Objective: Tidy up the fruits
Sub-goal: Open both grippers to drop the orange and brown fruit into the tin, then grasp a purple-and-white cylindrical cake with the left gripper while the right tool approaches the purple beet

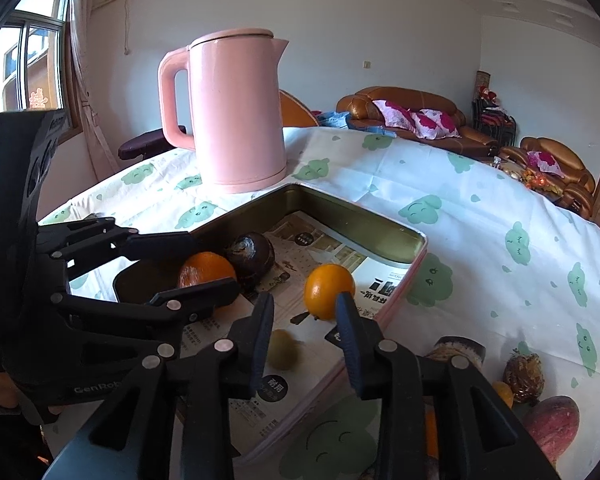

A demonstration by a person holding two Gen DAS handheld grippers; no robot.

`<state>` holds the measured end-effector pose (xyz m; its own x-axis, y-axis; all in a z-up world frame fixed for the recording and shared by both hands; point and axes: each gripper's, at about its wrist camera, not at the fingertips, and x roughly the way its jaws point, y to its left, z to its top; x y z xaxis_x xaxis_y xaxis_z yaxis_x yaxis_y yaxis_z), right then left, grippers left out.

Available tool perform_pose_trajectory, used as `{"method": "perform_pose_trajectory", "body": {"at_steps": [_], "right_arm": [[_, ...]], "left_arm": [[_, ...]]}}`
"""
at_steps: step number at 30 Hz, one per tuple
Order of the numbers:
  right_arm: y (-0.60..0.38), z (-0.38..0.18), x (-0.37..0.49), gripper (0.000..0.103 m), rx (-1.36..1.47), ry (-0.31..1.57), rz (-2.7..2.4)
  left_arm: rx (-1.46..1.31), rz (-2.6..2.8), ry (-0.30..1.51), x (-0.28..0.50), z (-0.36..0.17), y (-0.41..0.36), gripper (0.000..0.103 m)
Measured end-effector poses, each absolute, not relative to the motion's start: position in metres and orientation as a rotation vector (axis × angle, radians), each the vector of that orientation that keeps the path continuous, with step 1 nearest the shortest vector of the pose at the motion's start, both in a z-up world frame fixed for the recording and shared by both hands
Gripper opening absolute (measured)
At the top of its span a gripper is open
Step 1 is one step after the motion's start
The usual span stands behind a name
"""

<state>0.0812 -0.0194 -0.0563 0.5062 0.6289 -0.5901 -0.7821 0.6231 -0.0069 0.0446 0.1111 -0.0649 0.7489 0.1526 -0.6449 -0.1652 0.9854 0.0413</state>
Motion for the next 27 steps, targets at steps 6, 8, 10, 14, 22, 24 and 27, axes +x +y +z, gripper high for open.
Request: {"method": "perform_pose_trajectory", "body": {"at_steps": [6, 8, 10, 14, 22, 24, 27], "right_arm": [[-0.062, -0.041, 0.072, 0.047, -0.297, 0.52, 0.796], [-0.084, -0.035, 0.074, 0.049, -0.268, 0.516, 0.762], [-0.114, -0.032, 0.077, 0.055, -0.223, 0.518, 0.708], [-0.169, -0.03, 0.079, 0.067, -0.129, 0.514, 0.586], [-0.206, -0.043, 0.08, 0.067, -0.071, 0.54, 0.492], [-0.209, -0.04, 0.078, 0.067, -0.058, 0.522, 0.489], [-0.211, -0.041, 0.077, 0.067, -0.061, 0.523, 0.482]], "left_arm": [[-0.039, 0.133, 0.609, 0.028, -0.049, 0.102, 0.102], [-0.043, 0.106, 0.578, 0.023, -0.042, 0.094, 0.102], [-0.045, 0.092, 0.568, 0.023, -0.039, 0.086, 0.102], [-0.048, 0.05, 0.549, 0.021, -0.035, 0.064, 0.102], [0.075, -0.081, 0.571, 0.025, -0.04, -0.012, 0.095], [0.107, -0.106, 0.606, 0.03, -0.046, -0.028, 0.085], [0.138, -0.142, 0.66, 0.038, -0.057, -0.046, 0.082]]}}
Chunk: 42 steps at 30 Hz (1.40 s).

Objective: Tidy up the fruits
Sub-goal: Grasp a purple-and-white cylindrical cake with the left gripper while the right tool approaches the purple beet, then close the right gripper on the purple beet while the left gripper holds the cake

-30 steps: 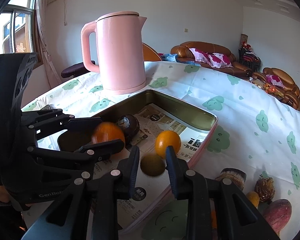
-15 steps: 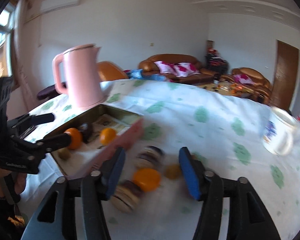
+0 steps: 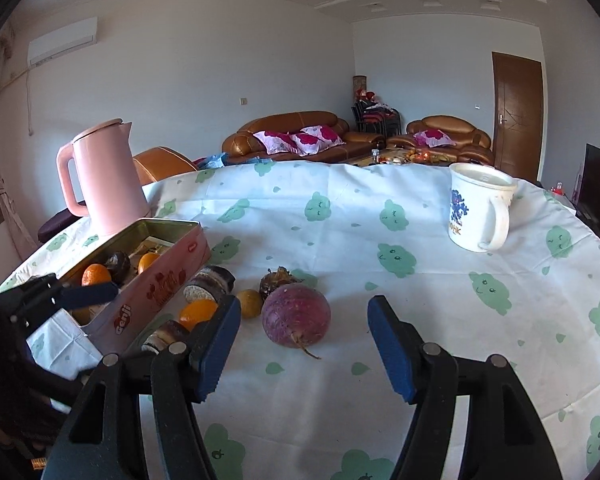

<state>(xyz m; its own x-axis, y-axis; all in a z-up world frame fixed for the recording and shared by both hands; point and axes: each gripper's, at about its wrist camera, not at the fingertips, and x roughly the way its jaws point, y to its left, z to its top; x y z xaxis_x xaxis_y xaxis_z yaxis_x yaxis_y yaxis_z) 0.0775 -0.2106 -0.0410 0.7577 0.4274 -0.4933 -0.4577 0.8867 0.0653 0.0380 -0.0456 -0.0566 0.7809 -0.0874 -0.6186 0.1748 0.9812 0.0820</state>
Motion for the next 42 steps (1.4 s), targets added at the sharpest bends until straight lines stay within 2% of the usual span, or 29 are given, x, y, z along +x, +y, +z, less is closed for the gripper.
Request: {"method": "perform_pose_trajectory", "body": {"at_steps": [2, 4, 13, 15, 17, 20, 42], "right_arm": [[-0.212, -0.041, 0.077, 0.068, -0.05, 0.519, 0.473], [-0.215, -0.042, 0.078, 0.068, -0.036, 0.521, 0.474], [-0.216, -0.043, 0.08, 0.068, -0.026, 0.531, 0.46], [-0.216, -0.043, 0.08, 0.068, -0.027, 0.532, 0.459], [-0.216, -0.043, 0.079, 0.07, -0.024, 0.531, 0.455], [-0.217, -0.044, 0.08, 0.074, -0.018, 0.533, 0.45], [-0.203, -0.051, 0.104, 0.074, -0.045, 0.627, 0.47]], "left_arm": [[0.157, -0.147, 0.695, 0.042, -0.061, -0.055, 0.072], [0.144, -0.155, 0.711, 0.046, -0.062, -0.057, 0.067], [0.163, -0.146, 0.825, 0.063, -0.077, -0.062, 0.061], [0.165, -0.135, 0.822, 0.062, -0.076, -0.063, 0.056], [0.176, -0.122, 0.82, 0.063, -0.077, -0.06, 0.045], [0.185, -0.129, 0.816, 0.061, -0.077, -0.058, 0.045], [0.061, -0.099, 0.652, 0.079, -0.046, -0.033, 0.044]]}}
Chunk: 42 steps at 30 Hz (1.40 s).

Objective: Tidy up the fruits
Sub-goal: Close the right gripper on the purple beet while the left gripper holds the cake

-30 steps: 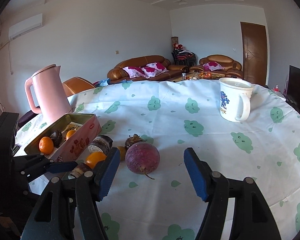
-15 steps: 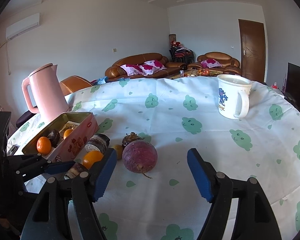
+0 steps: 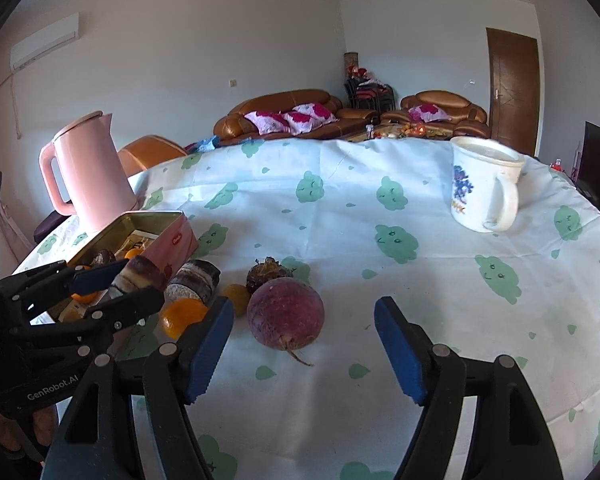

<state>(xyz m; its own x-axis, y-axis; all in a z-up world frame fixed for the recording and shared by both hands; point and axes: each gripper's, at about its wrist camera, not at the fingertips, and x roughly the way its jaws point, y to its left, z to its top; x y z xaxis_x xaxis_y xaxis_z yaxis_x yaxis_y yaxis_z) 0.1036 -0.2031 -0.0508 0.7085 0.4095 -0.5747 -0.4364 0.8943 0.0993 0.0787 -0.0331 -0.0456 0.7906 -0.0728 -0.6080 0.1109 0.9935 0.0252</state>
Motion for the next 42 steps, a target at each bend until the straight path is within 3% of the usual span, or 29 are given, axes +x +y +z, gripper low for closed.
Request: {"method": "perform_pose_trajectory", "body": {"at_steps": [10, 12, 13, 42], "right_arm": [[-0.177, -0.061, 0.127, 0.074, -0.11, 0.718, 0.497], [-0.174, -0.066, 0.13, 0.066, -0.123, 0.74, 0.497], [-0.172, -0.07, 0.133, 0.056, -0.126, 0.761, 0.502], [-0.179, -0.052, 0.112, 0.055, -0.088, 0.61, 0.573]], "left_arm": [[0.011, -0.047, 0.631, 0.092, -0.055, -0.019, 0.044], [-0.001, -0.053, 0.63, 0.091, -0.055, -0.017, 0.044], [-0.004, -0.058, 0.627, 0.09, -0.055, -0.017, 0.044], [0.013, -0.069, 0.556, 0.08, -0.047, -0.021, 0.044]]}}
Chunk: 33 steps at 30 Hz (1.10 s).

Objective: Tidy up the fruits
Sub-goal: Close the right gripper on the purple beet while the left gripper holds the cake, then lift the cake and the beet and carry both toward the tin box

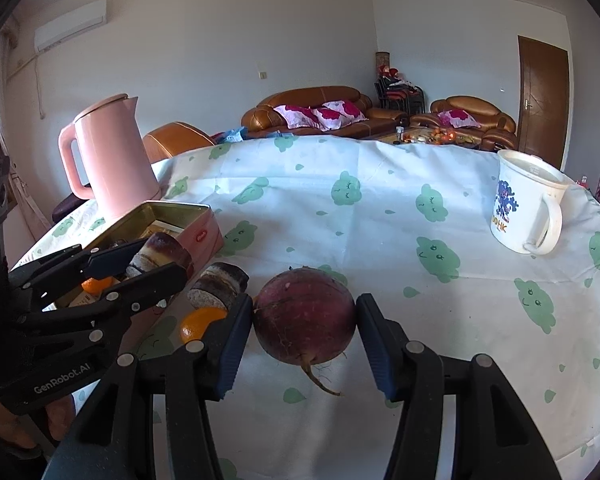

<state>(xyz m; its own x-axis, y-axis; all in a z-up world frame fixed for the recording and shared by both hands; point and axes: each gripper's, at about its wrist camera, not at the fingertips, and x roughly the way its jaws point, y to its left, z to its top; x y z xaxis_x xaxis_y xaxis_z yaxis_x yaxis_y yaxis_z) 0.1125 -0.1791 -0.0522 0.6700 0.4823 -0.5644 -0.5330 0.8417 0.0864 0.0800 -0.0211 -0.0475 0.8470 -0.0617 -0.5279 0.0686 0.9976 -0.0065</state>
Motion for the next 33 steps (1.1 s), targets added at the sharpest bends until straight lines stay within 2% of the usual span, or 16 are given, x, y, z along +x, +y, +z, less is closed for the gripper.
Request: {"method": "perform_pose_trajectory", "body": {"at_steps": [33], "right_arm": [[-0.193, -0.037, 0.085, 0.055, -0.048, 0.429, 0.609]], "left_arm": [[0.016, -0.057, 0.463, 0.064, -0.041, -0.02, 0.044]]}}
